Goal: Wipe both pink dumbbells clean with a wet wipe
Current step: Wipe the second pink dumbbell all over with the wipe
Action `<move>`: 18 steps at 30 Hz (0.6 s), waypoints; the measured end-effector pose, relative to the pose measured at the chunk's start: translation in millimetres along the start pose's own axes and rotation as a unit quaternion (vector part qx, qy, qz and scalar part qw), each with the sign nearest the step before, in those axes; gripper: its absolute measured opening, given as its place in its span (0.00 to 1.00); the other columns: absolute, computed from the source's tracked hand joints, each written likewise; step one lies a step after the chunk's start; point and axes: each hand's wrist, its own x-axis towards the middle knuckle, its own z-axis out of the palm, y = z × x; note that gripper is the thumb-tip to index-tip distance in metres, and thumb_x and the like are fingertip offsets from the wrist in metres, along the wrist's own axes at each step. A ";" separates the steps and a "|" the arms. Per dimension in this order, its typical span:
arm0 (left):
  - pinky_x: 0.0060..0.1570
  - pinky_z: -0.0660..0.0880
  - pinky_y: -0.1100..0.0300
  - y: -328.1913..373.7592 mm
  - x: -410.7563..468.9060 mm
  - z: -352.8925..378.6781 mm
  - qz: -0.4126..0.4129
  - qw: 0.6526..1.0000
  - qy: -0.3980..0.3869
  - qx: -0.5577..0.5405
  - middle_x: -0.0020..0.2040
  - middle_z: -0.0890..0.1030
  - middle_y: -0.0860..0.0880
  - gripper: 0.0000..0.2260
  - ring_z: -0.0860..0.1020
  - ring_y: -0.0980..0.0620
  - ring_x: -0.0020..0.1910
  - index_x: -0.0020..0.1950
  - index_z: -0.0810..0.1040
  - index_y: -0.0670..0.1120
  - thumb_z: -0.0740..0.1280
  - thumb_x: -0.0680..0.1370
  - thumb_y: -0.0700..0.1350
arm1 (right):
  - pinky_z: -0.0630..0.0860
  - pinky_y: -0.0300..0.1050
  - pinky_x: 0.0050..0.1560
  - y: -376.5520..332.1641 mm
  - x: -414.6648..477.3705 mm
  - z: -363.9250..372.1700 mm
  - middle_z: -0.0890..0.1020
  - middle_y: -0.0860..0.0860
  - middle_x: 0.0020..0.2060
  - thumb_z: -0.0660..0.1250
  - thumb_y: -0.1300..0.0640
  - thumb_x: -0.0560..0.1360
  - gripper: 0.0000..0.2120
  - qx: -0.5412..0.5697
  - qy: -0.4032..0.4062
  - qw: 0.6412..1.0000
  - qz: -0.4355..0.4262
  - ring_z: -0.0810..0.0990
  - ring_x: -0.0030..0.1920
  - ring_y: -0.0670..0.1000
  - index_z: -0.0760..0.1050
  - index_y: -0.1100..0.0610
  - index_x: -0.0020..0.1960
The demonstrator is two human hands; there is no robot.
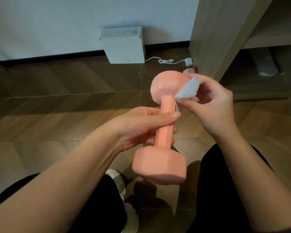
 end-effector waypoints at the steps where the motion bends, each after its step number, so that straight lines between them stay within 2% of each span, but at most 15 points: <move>1: 0.33 0.79 0.62 0.3 -0.4 1.2 0.000 1.000 0.000 0.000 0.38 0.82 0.48 0.18 0.81 0.52 0.34 0.52 0.78 0.44 0.72 0.66 0.51 | 0.78 0.39 0.58 -0.1 -0.1 0.3 0.78 0.36 0.55 0.77 0.55 0.69 0.22 -0.003 -0.001 1.000 0.001 0.77 0.61 0.42 0.76 0.48 0.61; 3: 0.33 0.78 0.62 1.2 -1.0 2.3 -0.002 1.000 -0.001 0.008 0.36 0.79 0.49 0.16 0.78 0.54 0.32 0.52 0.78 0.44 0.70 0.70 0.53 | 0.78 0.40 0.58 -1.1 0.1 1.2 0.78 0.36 0.56 0.77 0.55 0.69 0.22 -0.008 -0.001 1.000 -0.007 0.77 0.61 0.42 0.76 0.49 0.62; 5: 0.34 0.77 0.61 2.6 -1.5 1.4 -0.011 1.000 -0.014 -0.023 0.38 0.78 0.48 0.15 0.76 0.53 0.34 0.55 0.76 0.43 0.65 0.77 0.53 | 0.78 0.42 0.59 -2.8 1.0 2.2 0.79 0.36 0.56 0.76 0.56 0.70 0.21 -0.007 0.000 1.000 -0.017 0.78 0.61 0.42 0.76 0.49 0.61; 7: 0.36 0.79 0.59 4.0 -3.5 0.6 -0.028 0.996 -0.031 -0.085 0.43 0.80 0.43 0.16 0.77 0.50 0.36 0.58 0.74 0.40 0.57 0.82 0.52 | 0.78 0.44 0.59 -4.3 2.2 2.1 0.79 0.37 0.56 0.76 0.56 0.70 0.20 -0.005 0.002 1.000 -0.020 0.78 0.61 0.43 0.76 0.49 0.60; 9: 0.43 0.80 0.56 2.7 -4.1 0.4 -0.028 0.993 -0.052 -0.101 0.50 0.83 0.39 0.16 0.78 0.48 0.40 0.61 0.72 0.39 0.54 0.83 0.49 | 0.78 0.44 0.59 -4.3 2.7 1.3 0.79 0.37 0.56 0.76 0.56 0.70 0.21 -0.006 0.004 1.000 -0.017 0.78 0.61 0.43 0.77 0.50 0.61; 11: 0.45 0.81 0.56 0.6 -3.2 -0.6 -0.016 0.994 -0.052 -0.090 0.51 0.83 0.39 0.15 0.80 0.48 0.41 0.61 0.73 0.39 0.55 0.83 0.47 | 0.78 0.46 0.60 -2.6 2.5 1.3 0.79 0.38 0.56 0.76 0.57 0.70 0.22 -0.009 0.002 1.000 -0.010 0.77 0.61 0.43 0.77 0.51 0.62; 15: 0.33 0.79 0.62 -0.6 -1.9 -1.4 0.006 0.999 -0.005 -0.033 0.42 0.84 0.44 0.13 0.81 0.51 0.37 0.57 0.76 0.42 0.62 0.78 0.49 | 0.79 0.52 0.60 -0.4 1.4 2.0 0.79 0.42 0.59 0.77 0.56 0.69 0.25 -0.008 0.012 1.000 0.006 0.77 0.62 0.45 0.76 0.52 0.64; 18: 0.31 0.76 0.64 0.7 -2.2 -0.3 0.011 1.000 -0.008 -0.011 0.40 0.83 0.46 0.16 0.80 0.55 0.34 0.54 0.75 0.45 0.66 0.71 0.52 | 0.79 0.50 0.59 -2.5 0.0 1.4 0.79 0.41 0.58 0.78 0.56 0.69 0.24 -0.006 0.016 1.000 0.005 0.77 0.62 0.45 0.76 0.51 0.63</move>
